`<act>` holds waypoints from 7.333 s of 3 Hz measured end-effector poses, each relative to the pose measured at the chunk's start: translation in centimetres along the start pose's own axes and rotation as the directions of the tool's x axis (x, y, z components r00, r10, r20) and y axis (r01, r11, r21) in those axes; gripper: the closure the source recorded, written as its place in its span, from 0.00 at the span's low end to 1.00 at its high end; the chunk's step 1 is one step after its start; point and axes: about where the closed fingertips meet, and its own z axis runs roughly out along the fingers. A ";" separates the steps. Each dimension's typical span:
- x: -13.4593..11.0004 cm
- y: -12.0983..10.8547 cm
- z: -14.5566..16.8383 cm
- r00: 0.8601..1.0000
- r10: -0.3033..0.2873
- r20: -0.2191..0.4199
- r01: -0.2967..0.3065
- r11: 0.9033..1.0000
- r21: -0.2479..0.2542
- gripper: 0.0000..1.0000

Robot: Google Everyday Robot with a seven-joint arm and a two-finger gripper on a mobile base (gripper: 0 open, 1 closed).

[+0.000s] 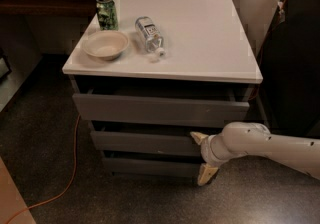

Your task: Open middle drawer

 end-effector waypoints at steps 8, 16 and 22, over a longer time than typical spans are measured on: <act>4.1 -5.0 10.5 0.998 -0.044 0.035 0.040 0.994 0.099 0.40; 2.9 2.5 8.9 0.999 0.021 0.044 -0.023 0.998 0.060 1.00; 2.9 2.5 8.9 0.999 0.023 0.042 -0.025 0.998 0.060 0.47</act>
Offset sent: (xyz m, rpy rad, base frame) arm 0.0577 -0.0241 -0.0483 -0.0033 -0.1218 0.0331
